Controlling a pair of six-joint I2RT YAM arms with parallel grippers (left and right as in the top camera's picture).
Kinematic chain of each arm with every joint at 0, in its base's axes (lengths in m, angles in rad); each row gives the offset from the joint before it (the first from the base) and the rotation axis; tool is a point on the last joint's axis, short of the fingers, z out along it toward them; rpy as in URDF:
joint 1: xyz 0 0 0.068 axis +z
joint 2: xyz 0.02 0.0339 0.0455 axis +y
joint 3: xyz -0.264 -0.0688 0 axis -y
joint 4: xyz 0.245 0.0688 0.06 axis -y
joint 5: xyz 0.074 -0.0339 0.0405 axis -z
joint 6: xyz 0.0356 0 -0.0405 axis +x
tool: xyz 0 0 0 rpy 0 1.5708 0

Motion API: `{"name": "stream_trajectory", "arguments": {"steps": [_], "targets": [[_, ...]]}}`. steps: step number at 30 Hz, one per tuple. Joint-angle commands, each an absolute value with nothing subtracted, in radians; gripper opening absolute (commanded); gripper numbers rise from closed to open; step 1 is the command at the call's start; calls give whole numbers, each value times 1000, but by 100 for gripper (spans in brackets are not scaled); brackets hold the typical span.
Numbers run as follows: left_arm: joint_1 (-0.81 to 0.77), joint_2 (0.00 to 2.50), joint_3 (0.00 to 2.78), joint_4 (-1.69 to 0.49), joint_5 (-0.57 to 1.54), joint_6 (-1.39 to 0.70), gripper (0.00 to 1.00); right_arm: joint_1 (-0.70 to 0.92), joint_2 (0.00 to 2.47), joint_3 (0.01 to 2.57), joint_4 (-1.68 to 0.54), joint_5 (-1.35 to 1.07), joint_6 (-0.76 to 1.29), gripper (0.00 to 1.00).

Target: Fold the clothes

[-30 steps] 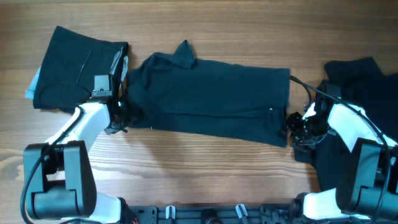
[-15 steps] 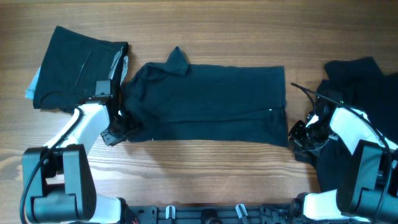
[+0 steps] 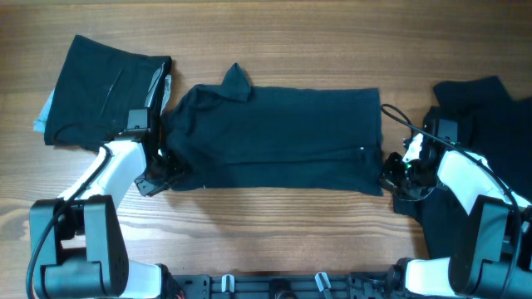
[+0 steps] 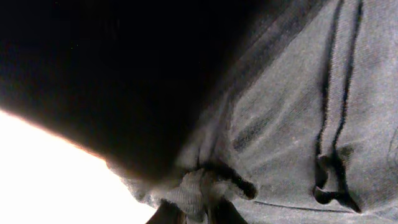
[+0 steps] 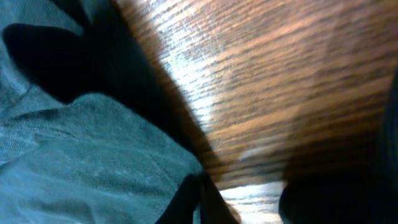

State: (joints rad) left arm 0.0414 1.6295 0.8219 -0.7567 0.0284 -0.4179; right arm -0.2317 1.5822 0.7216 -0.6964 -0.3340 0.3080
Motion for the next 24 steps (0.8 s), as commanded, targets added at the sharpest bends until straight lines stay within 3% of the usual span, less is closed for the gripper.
{"name": "stream_trajectory", "arguments": {"steps": [1, 6, 11, 12, 13, 14, 15, 19, 24], "targets": [[44, 1621, 804, -754, 43, -427, 9, -229, 1592, 735, -754, -332, 292, 4], [44, 1611, 805, -832, 44, -427, 6, -229, 1565, 815, -958, -90, 427, 4], [44, 1565, 811, -927, 74, -427, 8, -229, 1545, 848, -1053, -61, 448, 6], [44, 1557, 813, -933, 74, -427, 10, -229, 1544, 849, -1053, -75, 447, 22], [44, 1539, 817, -942, 75, -427, 20, -229, 1542, 853, -1052, -89, 448, 44], [44, 1525, 824, -952, 78, -427, 27, -230, 1542, 862, -1050, -94, 448, 52], [44, 1512, 838, -964, 88, -426, 35, -230, 1542, 878, -1042, -93, 448, 54], [44, 1470, 994, -1077, 97, -392, 49, -230, 1536, 1028, -1061, -119, 438, 56], [5, 1459, 1188, -1008, 275, -198, 53, -229, 1528, 1214, -1044, -373, 213, 56]]}}
